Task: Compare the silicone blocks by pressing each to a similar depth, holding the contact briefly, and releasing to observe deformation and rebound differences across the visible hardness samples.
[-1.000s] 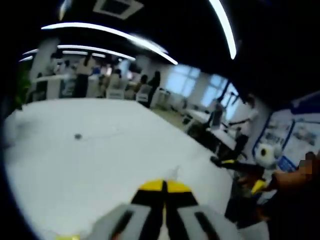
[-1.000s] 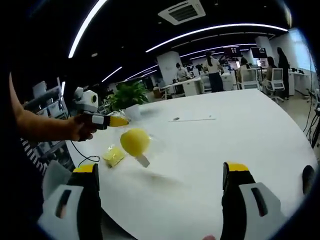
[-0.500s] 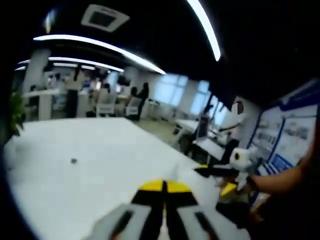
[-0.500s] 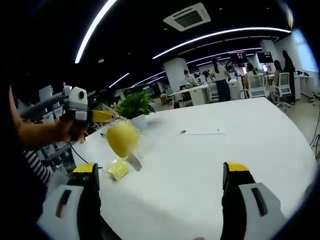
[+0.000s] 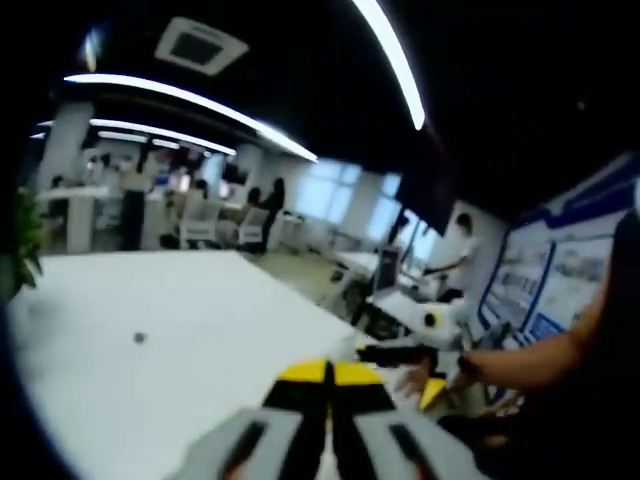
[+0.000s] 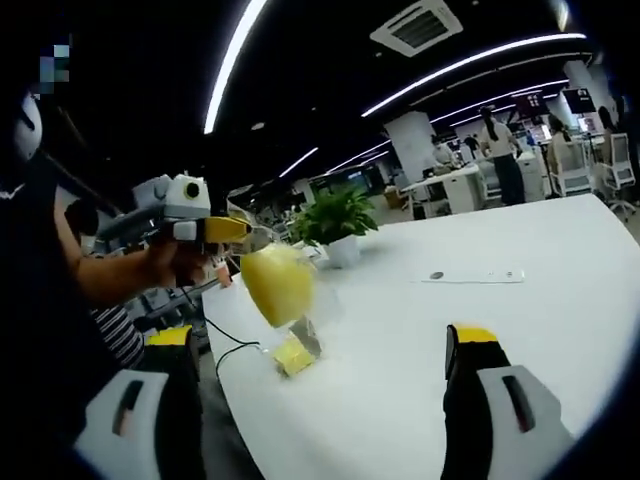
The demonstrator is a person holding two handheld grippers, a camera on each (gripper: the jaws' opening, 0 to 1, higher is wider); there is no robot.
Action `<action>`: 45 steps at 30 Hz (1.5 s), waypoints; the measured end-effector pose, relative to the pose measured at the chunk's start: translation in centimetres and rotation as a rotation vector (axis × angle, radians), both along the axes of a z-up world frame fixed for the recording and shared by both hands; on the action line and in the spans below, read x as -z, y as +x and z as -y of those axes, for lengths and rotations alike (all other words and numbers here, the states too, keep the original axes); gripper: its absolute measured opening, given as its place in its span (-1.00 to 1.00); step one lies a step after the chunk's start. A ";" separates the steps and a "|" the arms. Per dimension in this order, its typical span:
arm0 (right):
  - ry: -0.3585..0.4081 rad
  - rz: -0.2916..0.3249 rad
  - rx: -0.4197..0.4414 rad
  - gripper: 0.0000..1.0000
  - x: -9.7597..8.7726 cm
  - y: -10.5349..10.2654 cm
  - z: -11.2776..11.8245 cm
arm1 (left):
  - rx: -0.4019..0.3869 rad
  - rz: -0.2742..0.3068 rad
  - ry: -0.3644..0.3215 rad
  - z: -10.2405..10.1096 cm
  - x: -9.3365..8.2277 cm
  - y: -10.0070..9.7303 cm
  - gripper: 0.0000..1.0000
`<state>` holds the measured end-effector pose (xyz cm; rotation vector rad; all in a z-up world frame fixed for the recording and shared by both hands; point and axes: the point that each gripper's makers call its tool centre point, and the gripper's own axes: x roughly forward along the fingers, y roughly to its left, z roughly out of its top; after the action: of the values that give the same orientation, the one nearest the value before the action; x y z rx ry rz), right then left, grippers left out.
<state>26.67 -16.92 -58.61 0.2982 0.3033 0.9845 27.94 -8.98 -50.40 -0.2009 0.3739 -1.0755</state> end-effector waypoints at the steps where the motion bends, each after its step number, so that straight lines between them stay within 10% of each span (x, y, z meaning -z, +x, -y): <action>1: 0.000 0.005 -0.025 0.87 -0.1 0.0 -0.4 | 0.005 0.001 -0.001 0.0 -0.1 -0.1 -1.00; 27: 0.076 0.144 -0.333 -0.37 -4.0 -2.6 -5.8 | 0.129 -0.042 -0.087 0.9 -1.8 -3.1 -1.00; 45: 0.048 0.155 -0.355 -0.49 -2.7 -2.6 -8.8 | 0.124 -0.044 -0.050 -0.6 -0.9 -3.3 -1.00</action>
<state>24.05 -8.09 -55.93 0.2137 0.1938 1.3585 24.64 -8.41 -49.51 -0.2480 0.4032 -1.2050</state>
